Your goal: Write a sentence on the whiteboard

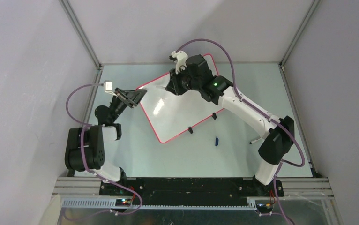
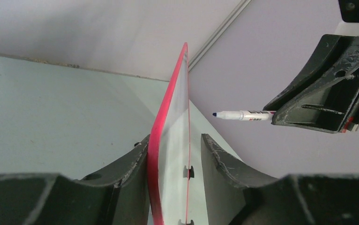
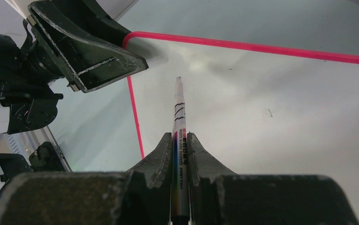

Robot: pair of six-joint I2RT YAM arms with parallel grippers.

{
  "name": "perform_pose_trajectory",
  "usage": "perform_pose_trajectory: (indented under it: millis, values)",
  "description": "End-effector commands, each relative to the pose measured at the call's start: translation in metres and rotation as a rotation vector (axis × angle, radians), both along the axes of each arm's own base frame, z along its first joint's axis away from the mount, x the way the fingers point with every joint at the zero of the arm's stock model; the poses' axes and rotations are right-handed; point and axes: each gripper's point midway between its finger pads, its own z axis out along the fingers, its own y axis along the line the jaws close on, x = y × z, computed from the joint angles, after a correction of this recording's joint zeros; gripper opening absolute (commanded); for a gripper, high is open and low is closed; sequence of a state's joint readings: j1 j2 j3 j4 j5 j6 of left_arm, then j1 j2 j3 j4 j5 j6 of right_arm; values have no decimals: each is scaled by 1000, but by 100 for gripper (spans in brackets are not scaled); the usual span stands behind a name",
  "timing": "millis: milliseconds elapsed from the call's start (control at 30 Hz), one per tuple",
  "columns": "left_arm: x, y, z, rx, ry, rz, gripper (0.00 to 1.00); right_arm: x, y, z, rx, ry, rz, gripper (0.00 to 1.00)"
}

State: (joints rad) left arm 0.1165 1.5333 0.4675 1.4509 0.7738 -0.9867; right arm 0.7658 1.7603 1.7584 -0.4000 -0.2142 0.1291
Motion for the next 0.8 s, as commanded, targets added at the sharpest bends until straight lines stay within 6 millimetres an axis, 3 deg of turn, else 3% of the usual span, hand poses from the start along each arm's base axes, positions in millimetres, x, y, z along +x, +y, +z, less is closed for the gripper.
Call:
perform_pose_trajectory:
  millis: [0,167,300,633,767]
  values:
    - [4,2,23,13,-107,2,44,0,11,24,22,-71,-1,0]
    - [9,9,25,-6,-96,16,42,-2,16,24,2,-97,-13,0]
    - [12,11,25,-24,-74,9,33,-1,15,24,-2,-99,-22,0]
    - [12,12,21,-17,-69,10,27,-6,23,23,-37,-102,-19,0]
    - [12,11,16,-8,-64,7,5,-13,32,20,-65,-107,-10,0]
